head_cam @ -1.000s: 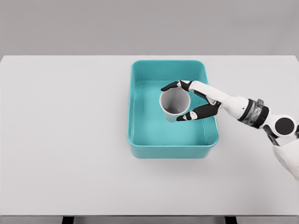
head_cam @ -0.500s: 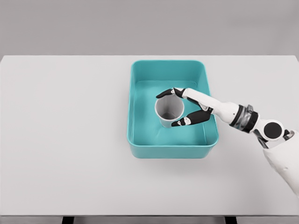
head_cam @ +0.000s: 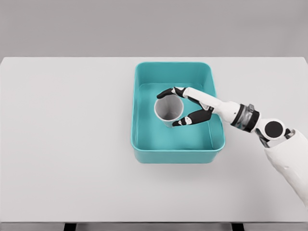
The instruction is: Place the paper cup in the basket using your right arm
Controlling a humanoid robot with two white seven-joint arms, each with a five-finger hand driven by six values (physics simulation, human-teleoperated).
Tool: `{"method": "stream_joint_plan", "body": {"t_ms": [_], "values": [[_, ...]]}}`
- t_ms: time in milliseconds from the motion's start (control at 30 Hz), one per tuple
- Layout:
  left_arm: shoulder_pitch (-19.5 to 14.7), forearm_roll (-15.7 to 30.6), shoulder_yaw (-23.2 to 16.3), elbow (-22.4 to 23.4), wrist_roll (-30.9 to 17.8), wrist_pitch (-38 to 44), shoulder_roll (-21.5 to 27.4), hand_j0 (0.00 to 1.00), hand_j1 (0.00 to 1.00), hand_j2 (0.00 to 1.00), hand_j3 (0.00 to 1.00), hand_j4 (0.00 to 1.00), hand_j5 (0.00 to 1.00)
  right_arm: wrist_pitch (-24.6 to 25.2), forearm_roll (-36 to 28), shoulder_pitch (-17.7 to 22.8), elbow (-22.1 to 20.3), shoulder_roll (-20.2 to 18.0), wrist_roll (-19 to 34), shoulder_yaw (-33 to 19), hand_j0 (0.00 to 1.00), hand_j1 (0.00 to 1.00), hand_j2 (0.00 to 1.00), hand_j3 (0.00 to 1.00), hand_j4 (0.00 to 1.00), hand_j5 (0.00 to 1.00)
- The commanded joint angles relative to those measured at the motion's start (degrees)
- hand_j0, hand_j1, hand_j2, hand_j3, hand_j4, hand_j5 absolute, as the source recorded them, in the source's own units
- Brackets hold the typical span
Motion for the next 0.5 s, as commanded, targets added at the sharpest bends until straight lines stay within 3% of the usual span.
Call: {"method": "stream_joint_plan", "body": {"t_ms": [0,467], "values": [[0.00,0.00,-0.01,0.01,-0.01,-0.02,0.00,1.00,1.00,1.00,1.00,1.00,1.00,0.07,0.30,0.00,0.98,0.81,-0.01,0.14,0.78,0.78,0.78,0.78,0.78,0.78],[0.00,0.00,-0.01,0.01,-0.01,-0.02,0.00,1.00,1.00,1.00,1.00,1.00,1.00,-0.46,0.30,0.00,1.51,1.07,-0.01,0.23,0.78,0.78,0.78,0.78,0.78,0.78]]}}
